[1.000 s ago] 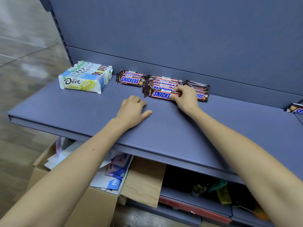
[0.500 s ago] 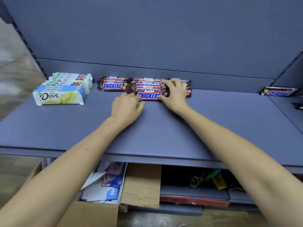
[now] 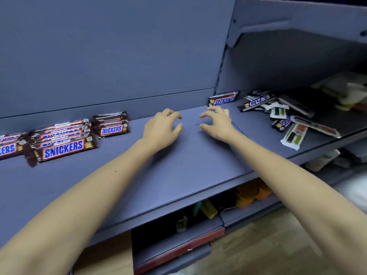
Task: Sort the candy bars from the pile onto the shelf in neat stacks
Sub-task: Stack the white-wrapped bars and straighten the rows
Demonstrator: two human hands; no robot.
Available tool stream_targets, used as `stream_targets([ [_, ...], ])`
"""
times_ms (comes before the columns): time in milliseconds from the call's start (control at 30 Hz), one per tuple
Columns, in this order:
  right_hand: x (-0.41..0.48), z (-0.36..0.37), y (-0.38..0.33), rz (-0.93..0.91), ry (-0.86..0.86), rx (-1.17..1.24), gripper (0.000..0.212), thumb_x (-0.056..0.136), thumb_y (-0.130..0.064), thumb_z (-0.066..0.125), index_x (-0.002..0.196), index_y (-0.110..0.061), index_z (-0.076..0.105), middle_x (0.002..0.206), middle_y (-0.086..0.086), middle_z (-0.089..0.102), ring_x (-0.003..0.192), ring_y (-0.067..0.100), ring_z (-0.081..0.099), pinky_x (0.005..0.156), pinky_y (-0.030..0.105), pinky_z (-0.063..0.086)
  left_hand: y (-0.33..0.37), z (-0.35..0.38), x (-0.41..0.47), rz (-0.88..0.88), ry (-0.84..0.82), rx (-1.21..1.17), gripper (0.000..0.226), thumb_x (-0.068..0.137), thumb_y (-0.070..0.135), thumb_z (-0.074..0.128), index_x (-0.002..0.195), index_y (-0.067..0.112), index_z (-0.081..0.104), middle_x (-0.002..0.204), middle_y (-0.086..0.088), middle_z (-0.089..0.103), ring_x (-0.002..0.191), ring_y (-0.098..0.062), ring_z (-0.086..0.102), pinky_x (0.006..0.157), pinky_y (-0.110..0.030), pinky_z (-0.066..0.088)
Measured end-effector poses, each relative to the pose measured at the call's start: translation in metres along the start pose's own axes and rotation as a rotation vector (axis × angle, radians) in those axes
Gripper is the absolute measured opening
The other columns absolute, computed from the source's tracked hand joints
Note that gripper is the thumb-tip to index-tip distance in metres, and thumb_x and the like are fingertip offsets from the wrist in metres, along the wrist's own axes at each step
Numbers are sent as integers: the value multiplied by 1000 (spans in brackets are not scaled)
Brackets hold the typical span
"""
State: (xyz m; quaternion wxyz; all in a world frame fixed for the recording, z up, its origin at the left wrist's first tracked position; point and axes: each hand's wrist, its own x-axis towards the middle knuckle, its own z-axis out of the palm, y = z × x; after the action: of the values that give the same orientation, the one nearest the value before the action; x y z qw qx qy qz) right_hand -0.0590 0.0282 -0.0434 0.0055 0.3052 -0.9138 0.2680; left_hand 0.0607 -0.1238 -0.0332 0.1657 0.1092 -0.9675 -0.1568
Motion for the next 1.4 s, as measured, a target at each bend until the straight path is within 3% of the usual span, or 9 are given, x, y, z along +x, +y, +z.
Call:
stream_targets([
  [67,-2,-21,35,50,25,-4,29,87,-24,60,116,-20,61,139,0,37,130,26,25,107,33,24,28,15,20,41,-22,-27,33,94,30,44,124,22,53,133,2,48,120,-23,47,81,-32,40],
  [267,-3,-75,117,115,119,-32,29,86,-19,61,114,-15,63,133,8,45,127,32,32,104,26,22,99,55,67,151,-51,-93,30,93,30,45,118,20,57,128,-2,52,116,-24,49,86,-35,45],
  [400,3,-100,156,120,190,-76,29,82,-17,64,111,-13,65,129,9,50,124,30,39,91,16,19,133,76,91,150,-63,-122,30,93,29,46,118,18,57,125,-5,54,115,-24,50,88,-34,45],
  [567,9,-117,190,119,217,-102,32,80,-19,66,112,-12,64,126,9,54,125,31,41,103,27,25,160,98,116,111,-101,-125,32,92,29,47,121,18,55,126,-8,53,119,-29,46,91,-40,46],
  [833,26,-126,215,84,200,-136,50,78,-31,69,121,-11,56,123,10,54,120,30,45,102,34,31,186,127,148,-33,-203,-182,53,88,35,55,135,15,40,137,-13,45,126,-33,40,101,-46,39],
  [1067,35,-124,220,159,26,-49,62,89,-35,56,142,-14,34,150,8,34,139,23,29,114,34,23,191,136,159,-92,-313,-162,67,89,46,53,145,27,22,151,-5,30,138,-30,23,108,-46,27],
  [1267,41,-124,221,162,92,-38,51,88,-32,60,134,-15,48,139,12,46,129,24,43,103,27,33,195,134,161,-114,-332,-83,71,88,50,51,146,28,17,150,-11,26,138,-32,18,109,-44,23],
  [1400,44,-125,224,137,150,-52,36,89,-21,59,123,-9,58,128,14,55,117,26,52,89,22,37,200,135,162,-114,-332,28,67,87,52,52,140,15,33,143,-13,34,134,-31,26,106,-42,27],
])
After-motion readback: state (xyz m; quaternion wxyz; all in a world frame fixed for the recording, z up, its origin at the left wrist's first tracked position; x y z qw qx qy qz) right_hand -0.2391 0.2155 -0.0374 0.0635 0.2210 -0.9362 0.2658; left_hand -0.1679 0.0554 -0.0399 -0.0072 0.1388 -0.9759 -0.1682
